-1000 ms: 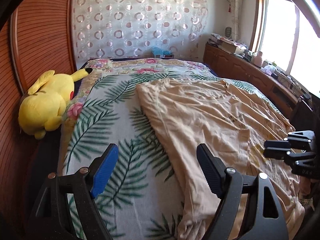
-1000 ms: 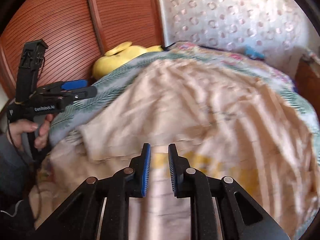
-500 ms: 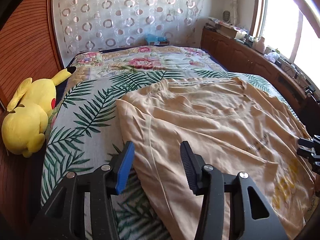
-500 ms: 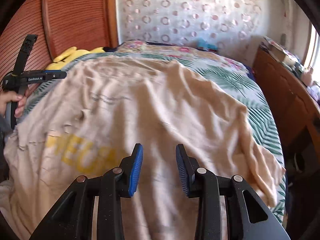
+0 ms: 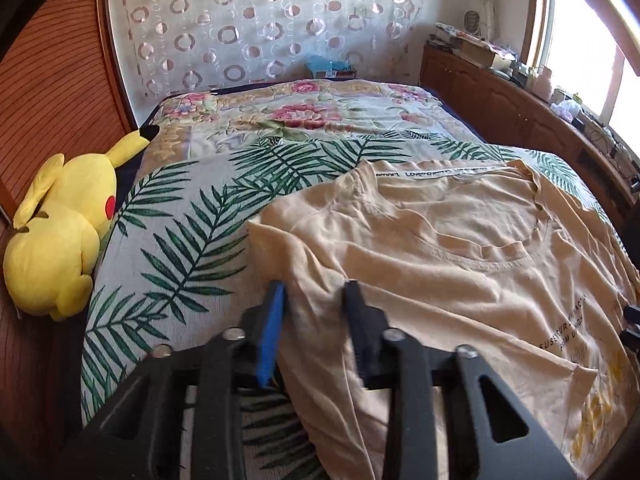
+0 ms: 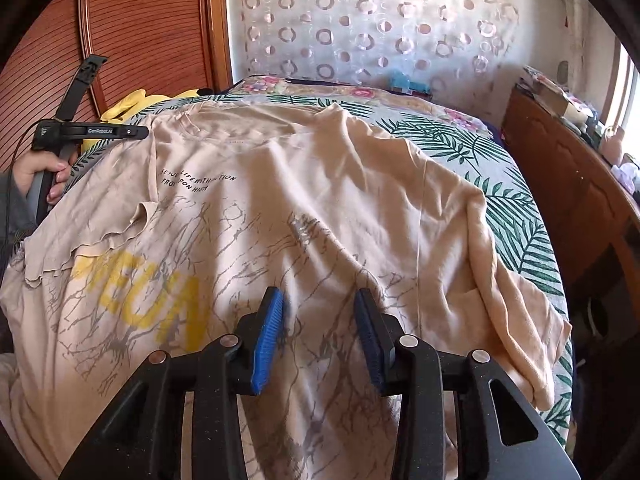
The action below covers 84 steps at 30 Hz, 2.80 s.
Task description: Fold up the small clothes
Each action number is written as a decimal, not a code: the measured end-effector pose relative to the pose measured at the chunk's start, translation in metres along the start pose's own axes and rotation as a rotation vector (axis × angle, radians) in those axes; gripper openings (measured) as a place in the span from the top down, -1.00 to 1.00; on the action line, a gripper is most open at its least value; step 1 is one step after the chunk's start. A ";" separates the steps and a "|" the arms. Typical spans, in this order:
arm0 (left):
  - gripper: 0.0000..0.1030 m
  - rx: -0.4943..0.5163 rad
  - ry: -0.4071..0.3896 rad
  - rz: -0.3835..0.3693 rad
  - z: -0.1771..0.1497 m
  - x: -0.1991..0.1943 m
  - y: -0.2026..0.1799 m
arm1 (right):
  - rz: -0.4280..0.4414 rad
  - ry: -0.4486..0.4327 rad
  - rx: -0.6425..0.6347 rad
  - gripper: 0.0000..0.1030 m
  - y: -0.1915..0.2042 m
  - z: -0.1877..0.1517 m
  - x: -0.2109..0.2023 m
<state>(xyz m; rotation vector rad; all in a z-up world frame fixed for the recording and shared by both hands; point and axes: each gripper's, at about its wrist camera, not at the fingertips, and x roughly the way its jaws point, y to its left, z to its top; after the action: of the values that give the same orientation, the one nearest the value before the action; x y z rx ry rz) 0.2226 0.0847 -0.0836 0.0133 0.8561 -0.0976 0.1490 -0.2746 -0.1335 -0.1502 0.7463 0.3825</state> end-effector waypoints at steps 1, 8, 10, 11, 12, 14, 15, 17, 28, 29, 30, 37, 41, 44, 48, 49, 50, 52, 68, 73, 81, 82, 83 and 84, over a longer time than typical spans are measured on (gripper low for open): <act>0.83 -0.004 0.003 -0.009 0.001 0.000 0.001 | -0.001 -0.001 -0.002 0.23 0.001 0.000 0.001; 0.88 -0.040 -0.079 0.021 0.017 -0.021 0.020 | 0.005 -0.003 0.000 0.22 0.000 -0.001 0.001; 0.88 -0.044 -0.093 0.057 0.022 -0.024 0.029 | 0.004 -0.003 -0.001 0.22 0.000 -0.001 0.002; 0.88 -0.043 -0.096 0.073 0.024 -0.024 0.033 | 0.004 -0.003 -0.001 0.22 -0.001 -0.001 0.002; 0.88 -0.045 -0.092 0.075 0.025 -0.023 0.036 | 0.004 -0.003 -0.001 0.22 -0.001 -0.001 0.002; 0.88 -0.038 -0.081 0.065 0.023 -0.022 0.040 | 0.004 -0.002 -0.002 0.22 -0.001 -0.001 0.002; 0.88 -0.034 -0.085 0.067 0.022 -0.023 0.040 | 0.003 -0.002 -0.003 0.22 -0.001 -0.001 0.002; 0.87 -0.027 -0.096 0.064 0.017 -0.029 0.039 | 0.003 -0.002 -0.003 0.22 0.000 -0.001 0.002; -0.53 -0.006 -0.227 -0.031 -0.009 -0.089 0.012 | 0.004 -0.002 -0.003 0.21 -0.001 -0.001 0.002; -0.60 -0.009 -0.234 -0.048 -0.012 -0.093 0.010 | 0.004 -0.002 -0.003 0.21 -0.001 -0.001 0.002; -0.61 -0.009 -0.242 -0.075 -0.016 -0.096 0.006 | 0.004 -0.002 -0.003 0.21 -0.001 -0.001 0.002; -0.61 0.036 -0.192 -0.102 -0.046 -0.097 -0.035 | 0.004 -0.002 -0.004 0.21 -0.001 -0.002 0.002; -0.61 0.051 -0.146 -0.112 -0.058 -0.092 -0.053 | 0.004 -0.002 -0.005 0.20 -0.001 -0.002 0.002; -0.61 0.051 -0.129 -0.136 -0.066 -0.090 -0.064 | 0.005 -0.002 -0.004 0.19 -0.001 -0.002 0.002; -0.61 0.069 -0.108 -0.134 -0.071 -0.086 -0.074 | 0.004 -0.002 -0.005 0.19 -0.001 -0.002 0.002; -0.61 0.074 -0.100 -0.133 -0.073 -0.085 -0.077 | 0.004 -0.002 -0.005 0.19 -0.001 -0.002 0.002; -0.61 0.080 -0.092 -0.134 -0.074 -0.083 -0.078 | 0.005 -0.002 -0.005 0.19 -0.001 -0.002 0.002; -0.61 0.085 -0.080 -0.130 -0.075 -0.080 -0.081 | 0.004 -0.002 -0.005 0.19 -0.001 -0.002 0.002; -0.63 0.166 0.035 -0.102 -0.078 -0.054 -0.099 | 0.051 0.000 0.035 0.16 -0.007 -0.004 -0.001; -0.72 0.179 0.043 -0.106 -0.079 -0.053 -0.101 | -0.007 -0.048 0.093 0.16 -0.037 -0.011 -0.027; -0.79 0.186 0.047 -0.107 -0.079 -0.052 -0.104 | -0.147 -0.016 0.200 0.16 -0.109 -0.042 -0.044; -0.79 0.186 0.047 -0.108 -0.080 -0.053 -0.105 | -0.136 -0.010 0.220 0.16 -0.115 -0.046 -0.044; -0.79 0.186 0.047 -0.107 -0.079 -0.053 -0.104 | -0.127 -0.007 0.231 0.16 -0.118 -0.049 -0.043; -0.79 0.188 0.047 -0.106 -0.079 -0.053 -0.104 | -0.125 -0.002 0.235 0.16 -0.120 -0.051 -0.042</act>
<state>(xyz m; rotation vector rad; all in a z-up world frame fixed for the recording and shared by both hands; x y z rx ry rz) 0.1191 -0.0105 -0.0932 0.1467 0.8919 -0.2776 0.1352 -0.4104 -0.1418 0.0252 0.7696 0.1743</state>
